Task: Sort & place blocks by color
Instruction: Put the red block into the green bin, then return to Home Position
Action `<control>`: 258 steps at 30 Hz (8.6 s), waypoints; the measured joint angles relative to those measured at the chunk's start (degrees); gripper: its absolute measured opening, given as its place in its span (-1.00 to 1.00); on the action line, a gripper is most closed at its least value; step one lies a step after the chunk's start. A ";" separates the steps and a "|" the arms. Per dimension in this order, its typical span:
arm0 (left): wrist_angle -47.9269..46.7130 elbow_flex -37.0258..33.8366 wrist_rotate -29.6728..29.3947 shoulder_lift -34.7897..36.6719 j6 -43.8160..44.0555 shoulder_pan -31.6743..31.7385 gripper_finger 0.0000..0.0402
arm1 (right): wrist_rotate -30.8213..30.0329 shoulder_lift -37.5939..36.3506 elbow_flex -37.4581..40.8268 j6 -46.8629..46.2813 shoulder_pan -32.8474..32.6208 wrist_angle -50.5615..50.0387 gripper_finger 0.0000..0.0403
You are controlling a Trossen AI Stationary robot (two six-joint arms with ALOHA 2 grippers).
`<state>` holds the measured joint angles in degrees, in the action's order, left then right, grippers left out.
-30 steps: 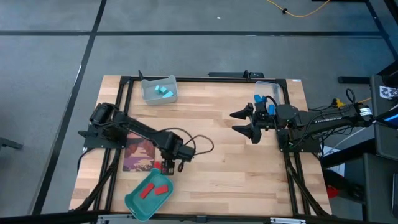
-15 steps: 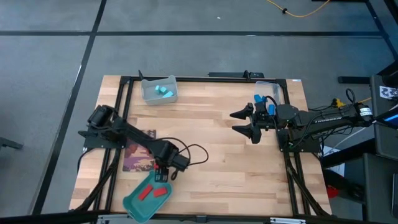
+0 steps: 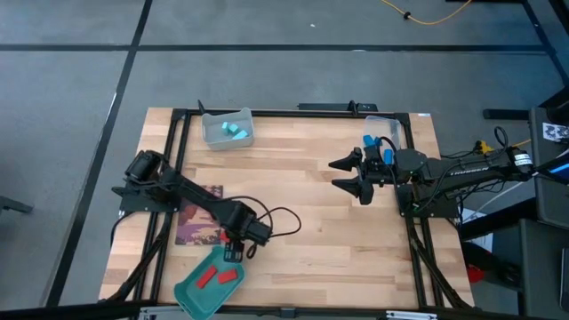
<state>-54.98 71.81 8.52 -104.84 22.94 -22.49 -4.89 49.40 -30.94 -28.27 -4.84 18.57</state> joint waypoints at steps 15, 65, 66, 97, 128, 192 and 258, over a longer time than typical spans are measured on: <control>1.04 -4.02 0.93 -0.02 -1.90 0.14 0.08 | 0.00 0.00 0.00 0.00 -0.02 -0.02 0.74; 11.81 -7.98 0.68 14.05 -8.01 9.73 -0.40 | 0.57 0.00 0.00 -1.44 -0.03 -0.03 0.74; 14.64 -7.98 -0.47 16.29 -7.60 10.06 -0.40 | 0.57 0.00 0.00 -1.44 -0.04 -0.04 0.74; 97.05 -31.17 -20.90 28.87 -0.52 15.47 -0.40 | 2.10 0.00 0.00 1.62 -0.07 0.87 0.74; 13.69 0.79 -11.14 28.93 13.00 -7.66 -0.40 | 2.01 0.00 0.00 1.57 -0.07 0.60 0.74; 10.32 -3.97 -9.47 1.25 1.94 -10.27 -0.32 | 1.99 0.00 0.00 1.54 -0.07 -0.44 0.74; 43.35 -14.29 -26.58 41.20 -1.10 8.34 0.22 | 2.00 0.00 -0.02 1.94 -0.07 -0.45 0.74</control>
<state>-11.62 57.52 -18.07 -63.64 21.84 -14.16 -2.88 49.41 -30.96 -26.34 -4.91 18.12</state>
